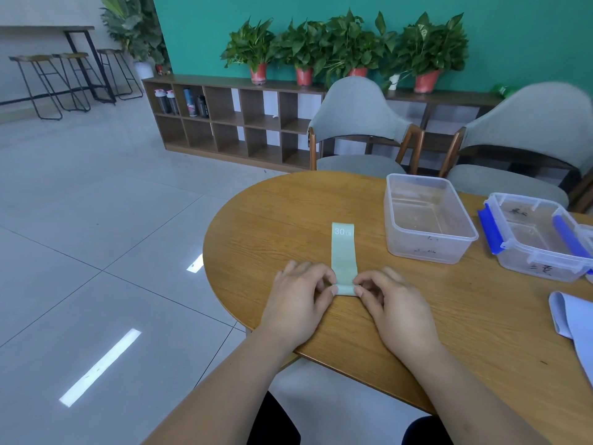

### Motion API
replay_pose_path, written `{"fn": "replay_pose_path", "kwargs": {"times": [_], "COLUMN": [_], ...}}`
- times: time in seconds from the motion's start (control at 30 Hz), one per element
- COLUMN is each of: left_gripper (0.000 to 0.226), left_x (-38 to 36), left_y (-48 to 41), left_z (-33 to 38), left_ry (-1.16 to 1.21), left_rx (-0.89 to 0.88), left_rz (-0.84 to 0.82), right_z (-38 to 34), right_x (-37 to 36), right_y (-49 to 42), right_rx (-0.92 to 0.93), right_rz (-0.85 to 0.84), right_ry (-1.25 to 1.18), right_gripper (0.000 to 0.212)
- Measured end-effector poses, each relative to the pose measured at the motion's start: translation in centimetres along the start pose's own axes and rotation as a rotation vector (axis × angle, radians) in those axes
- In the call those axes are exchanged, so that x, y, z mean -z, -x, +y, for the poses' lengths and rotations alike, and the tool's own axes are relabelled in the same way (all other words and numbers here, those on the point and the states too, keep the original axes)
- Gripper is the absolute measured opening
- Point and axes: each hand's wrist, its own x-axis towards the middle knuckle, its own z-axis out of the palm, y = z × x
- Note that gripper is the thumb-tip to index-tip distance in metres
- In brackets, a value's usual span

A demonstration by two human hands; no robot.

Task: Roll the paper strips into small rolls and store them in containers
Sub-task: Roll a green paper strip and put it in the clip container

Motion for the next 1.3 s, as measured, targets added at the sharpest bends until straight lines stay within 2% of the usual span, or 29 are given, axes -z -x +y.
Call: {"fn": "replay_pose_path", "kwargs": {"times": [0.1, 0.27, 0.57, 1.1, 1.3], "left_gripper": [0.009, 0.019, 0.020, 0.021, 0.021], "left_x": [0.02, -0.05, -0.15, -0.26, -0.32], "left_y": [0.02, 0.00, -0.14, -0.12, -0.10], "left_z": [0.04, 0.07, -0.13, -0.13, -0.16], "left_ry": [-0.003, -0.054, -0.053, -0.071, -0.070], "left_rx": [0.006, 0.000, -0.003, -0.020, -0.028], "left_rz": [0.012, -0.007, -0.022, -0.022, -0.019], "right_z": [-0.02, 0.16, 0.39, 0.03, 0.02], "right_x": [-0.07, -0.20, -0.13, -0.11, 0.02], "right_y": [0.07, 0.08, -0.07, 0.14, 0.14], "right_rx": [0.005, 0.012, 0.005, 0.006, 0.016], "right_rz": [0.004, -0.025, -0.025, -0.016, -0.030], "right_ry": [0.018, 0.054, 0.036, 0.031, 0.032], "right_gripper": [0.007, 0.021, 0.016, 0.027, 0.018]}}
